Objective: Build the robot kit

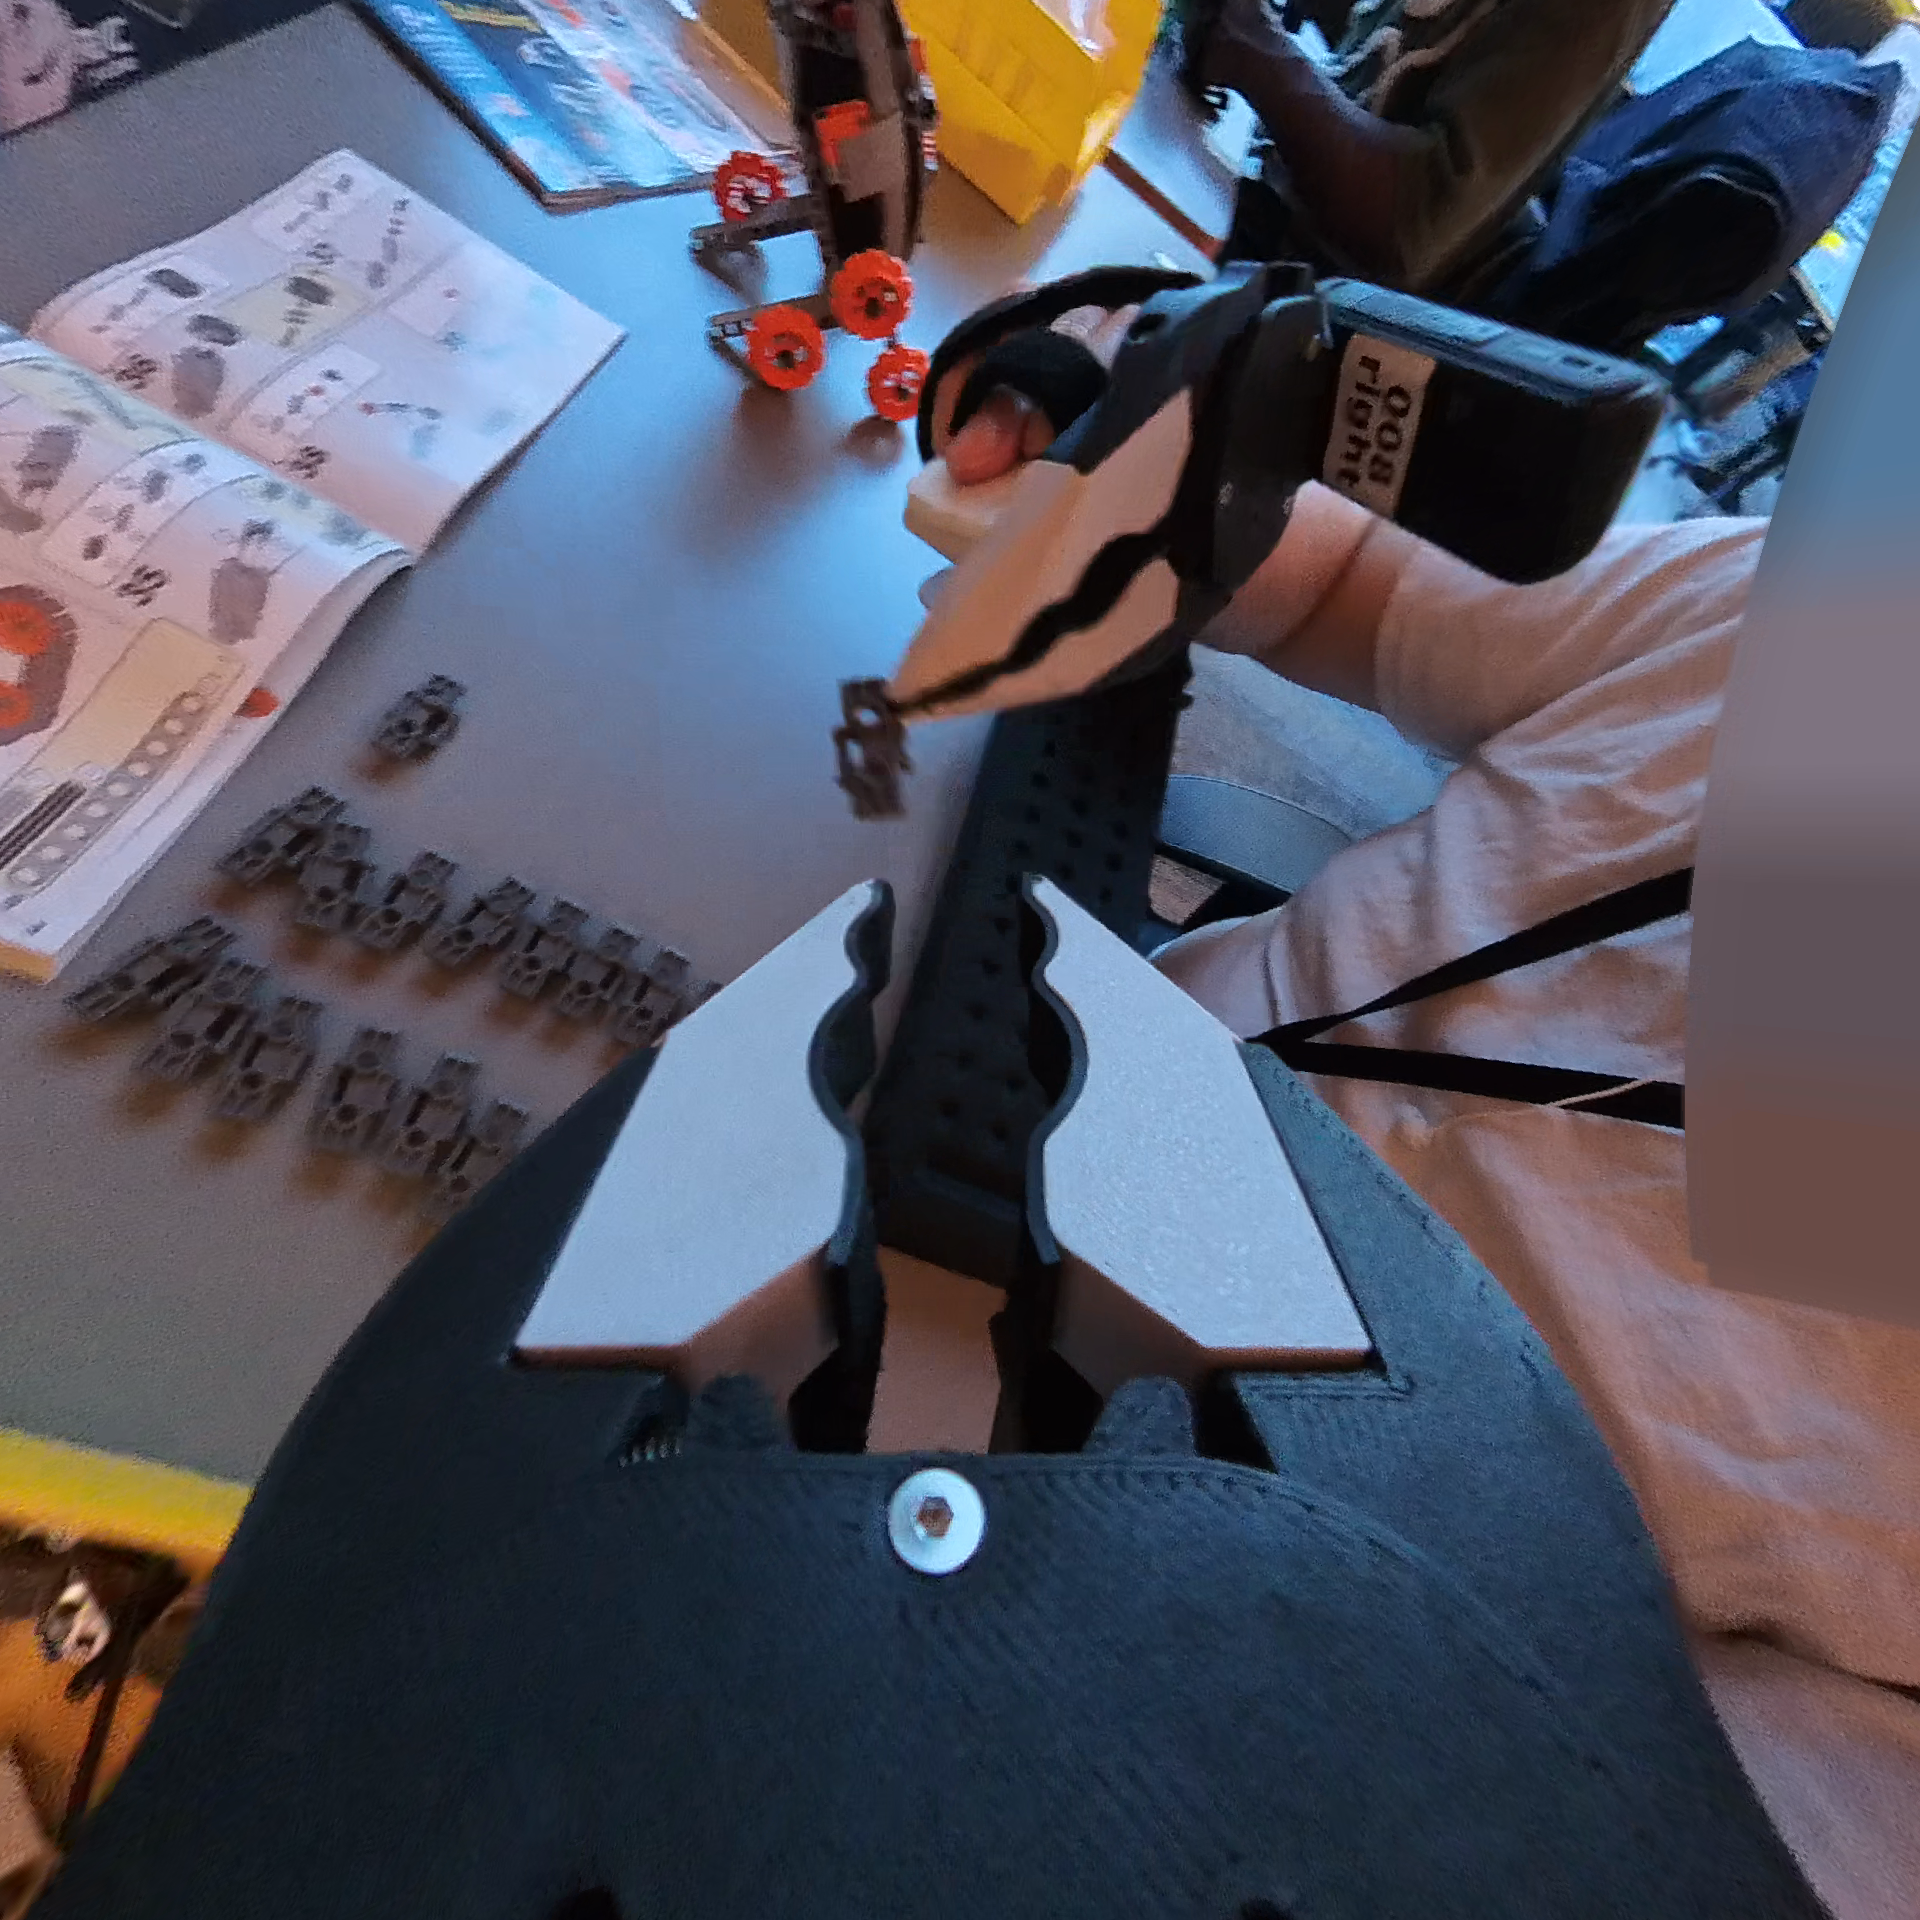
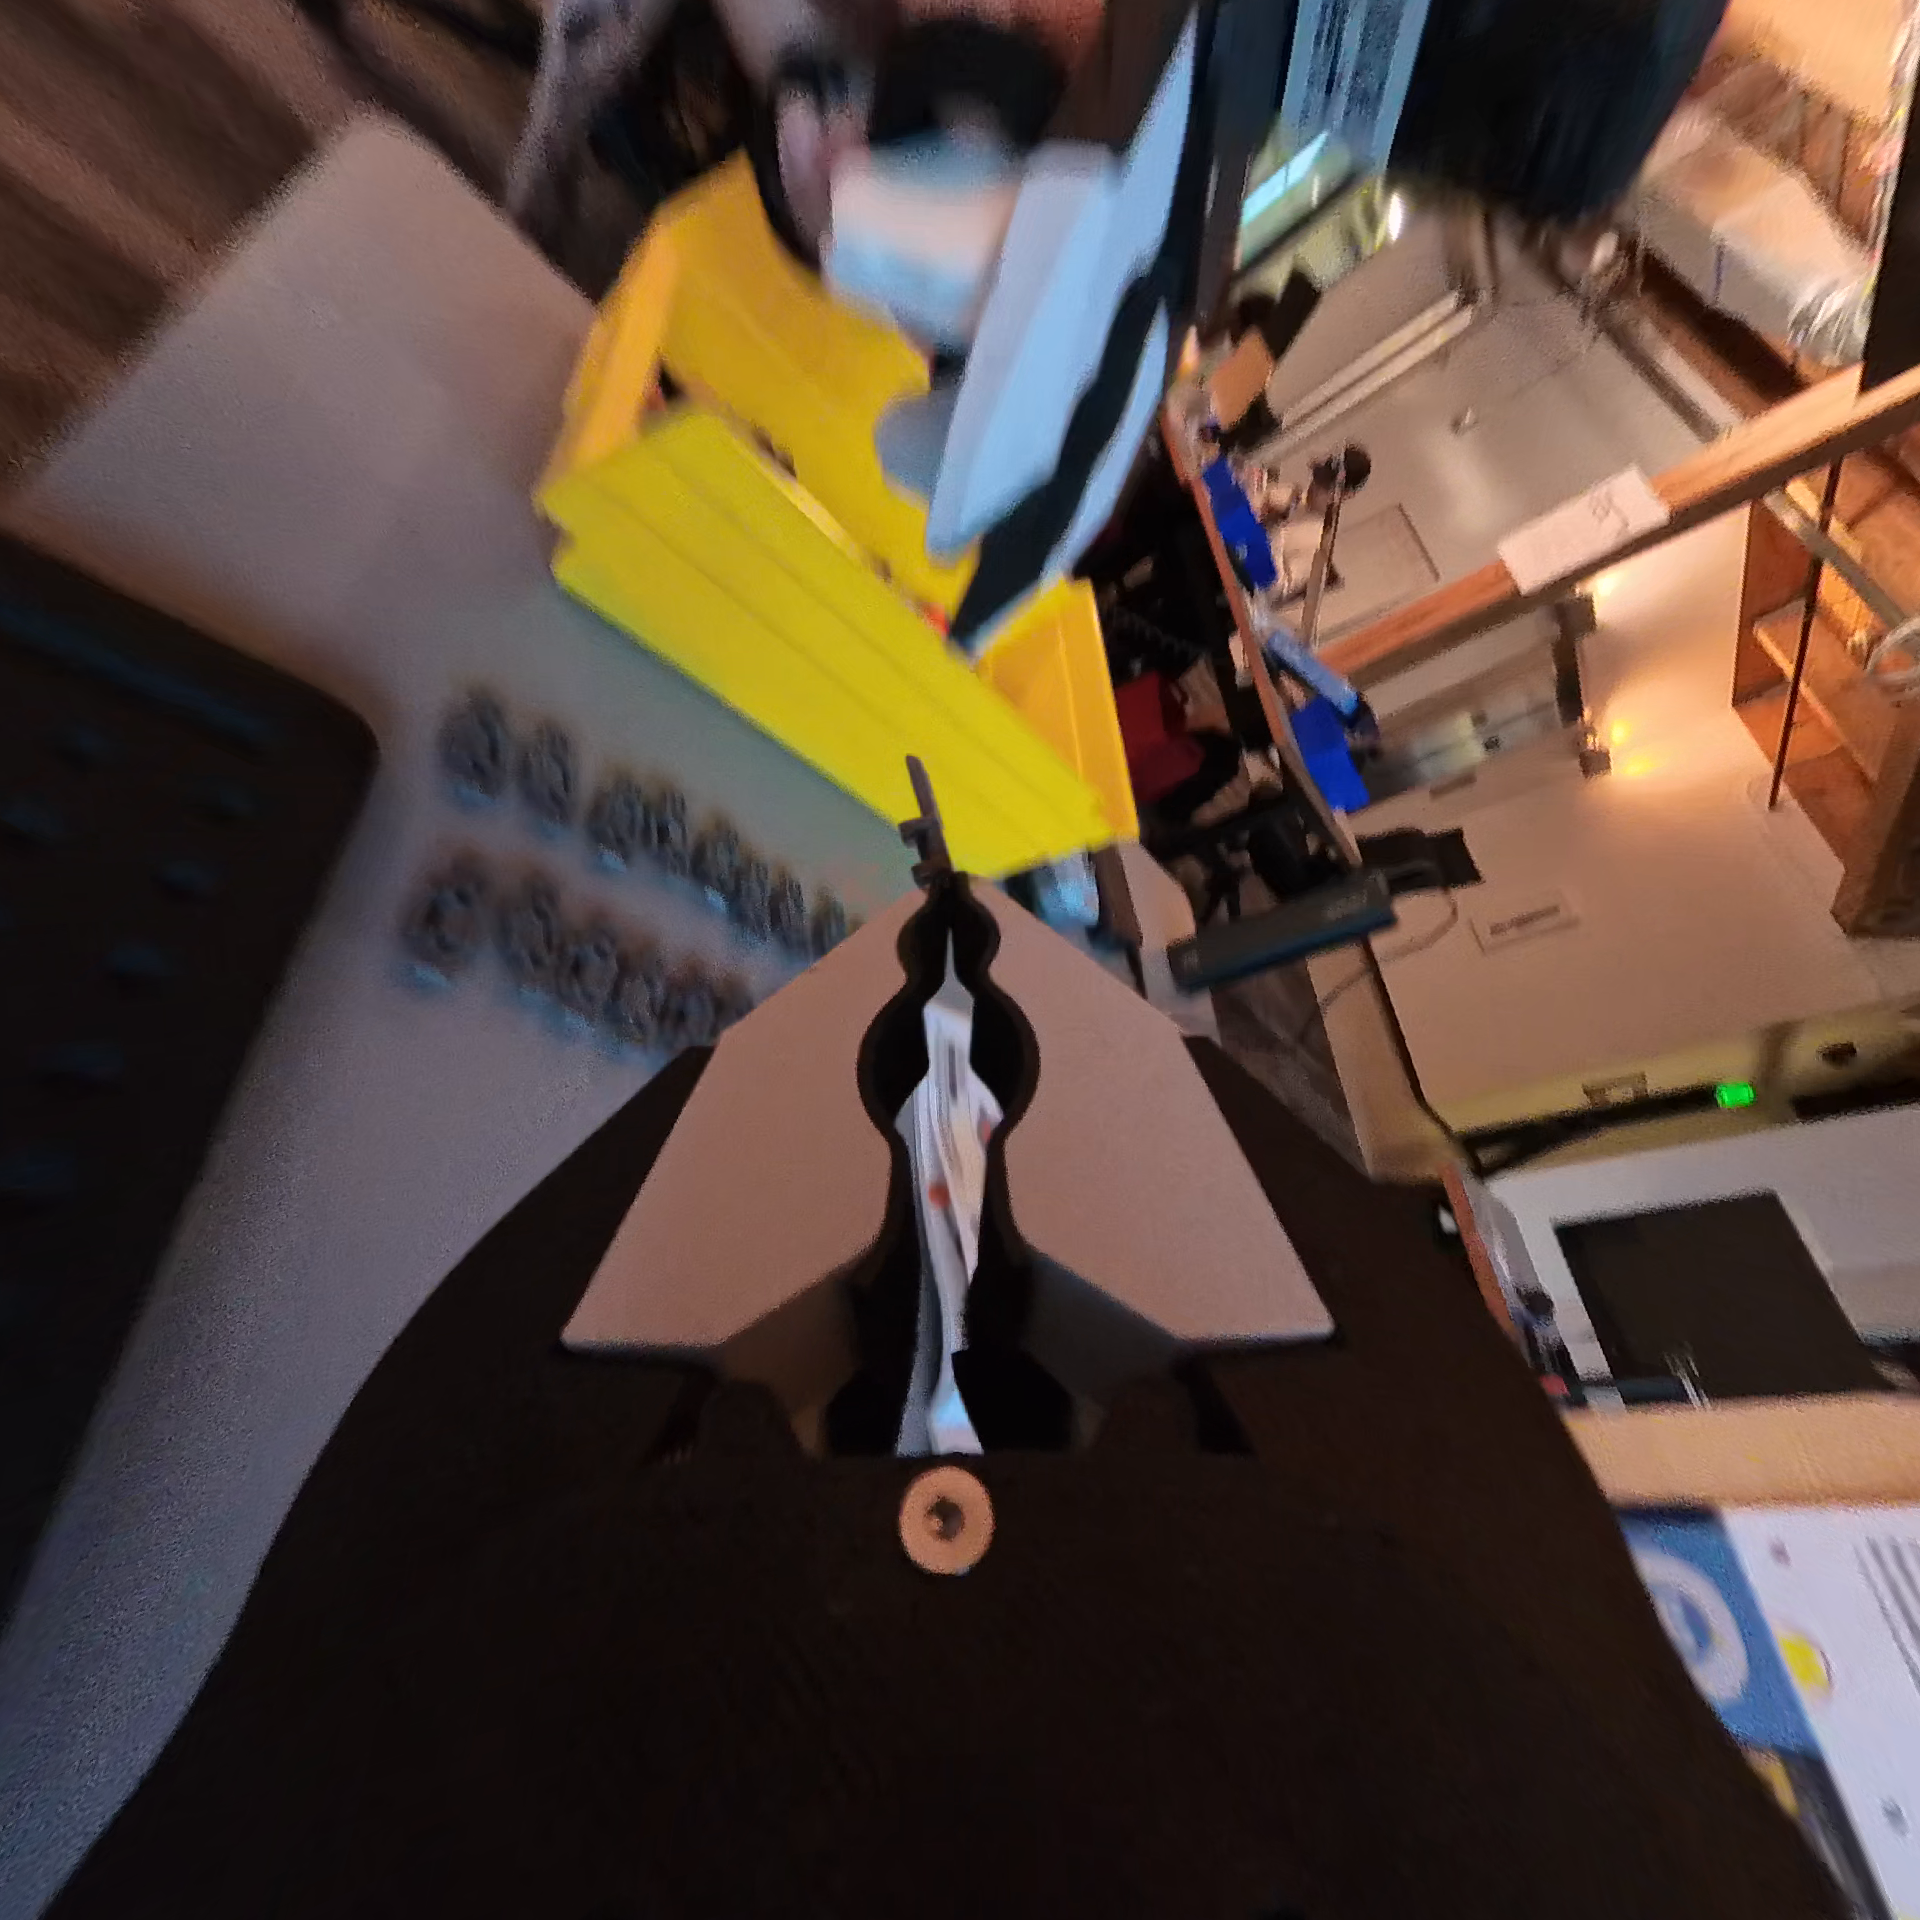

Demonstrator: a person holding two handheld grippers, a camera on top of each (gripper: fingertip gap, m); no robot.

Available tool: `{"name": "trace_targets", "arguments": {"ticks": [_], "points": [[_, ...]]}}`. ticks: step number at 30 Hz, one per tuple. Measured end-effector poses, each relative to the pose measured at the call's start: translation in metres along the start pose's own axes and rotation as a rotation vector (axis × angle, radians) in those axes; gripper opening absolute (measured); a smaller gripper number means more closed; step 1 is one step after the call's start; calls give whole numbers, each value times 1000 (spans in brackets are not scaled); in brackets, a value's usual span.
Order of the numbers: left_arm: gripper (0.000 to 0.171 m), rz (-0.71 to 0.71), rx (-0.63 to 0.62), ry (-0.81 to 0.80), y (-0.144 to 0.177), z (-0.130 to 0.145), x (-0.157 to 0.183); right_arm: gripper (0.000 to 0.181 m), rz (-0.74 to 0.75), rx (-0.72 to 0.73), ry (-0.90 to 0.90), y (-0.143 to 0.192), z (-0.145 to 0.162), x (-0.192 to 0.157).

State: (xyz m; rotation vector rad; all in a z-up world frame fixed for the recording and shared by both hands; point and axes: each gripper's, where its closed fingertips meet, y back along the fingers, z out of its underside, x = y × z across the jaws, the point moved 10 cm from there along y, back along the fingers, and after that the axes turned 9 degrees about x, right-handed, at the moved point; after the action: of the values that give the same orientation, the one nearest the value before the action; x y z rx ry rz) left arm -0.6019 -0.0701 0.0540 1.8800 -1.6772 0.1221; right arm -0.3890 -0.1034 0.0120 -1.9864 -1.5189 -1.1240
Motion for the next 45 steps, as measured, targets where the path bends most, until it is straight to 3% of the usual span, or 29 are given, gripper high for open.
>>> {"name": "trace_targets", "arguments": {"ticks": [5, 8, 15, 21, 23, 24, 26, 28, 30, 36, 41, 45], "points": [[17, -27, 23, 39, 21, 8, -5, 0, -5, -312, 31, -14, 86, -19], [16, -53, 30, 39, 30, 13, -4, 0, -15, -416, 104, -25, 108, -28], [14, -116, 52, 51, 53, 20, -4, 0, -6, -530, 300, -38, 122, -45], [15, -151, 52, 60, 66, 24, -7, 0, -84, -550, 258, -43, 126, -56], [24, -191, 66, 66, 71, 23, -11, 1, -85, -553, 226, -42, 126, -54], [37, -247, 75, 73, 76, 21, -16, 1, -88, -555, 196, -41, 125, -53], [51, -456, 51, 62, 92, 20, -33, 6, -57, -555, 104, -34, 121, -47], [46, -685, -23, 5, 113, 18, -59, 9, -30, -510, -48, -23, 112, -39], [34, -797, -103, -36, 126, 15, -89, 10, 0, -450, -180, -14, 104, -32], [27, -790, -273, 158, 116, 17, -182, 11, 38, -467, -224, 4, 107, -30], [22, -836, -384, 117, 96, 30, -223, 11, 29, -462, -247, 11, 107, -34], [31, -862, -413, 155, 93, 36, -240, 10, 28, -449, -258, 12, 107, -31]]}}
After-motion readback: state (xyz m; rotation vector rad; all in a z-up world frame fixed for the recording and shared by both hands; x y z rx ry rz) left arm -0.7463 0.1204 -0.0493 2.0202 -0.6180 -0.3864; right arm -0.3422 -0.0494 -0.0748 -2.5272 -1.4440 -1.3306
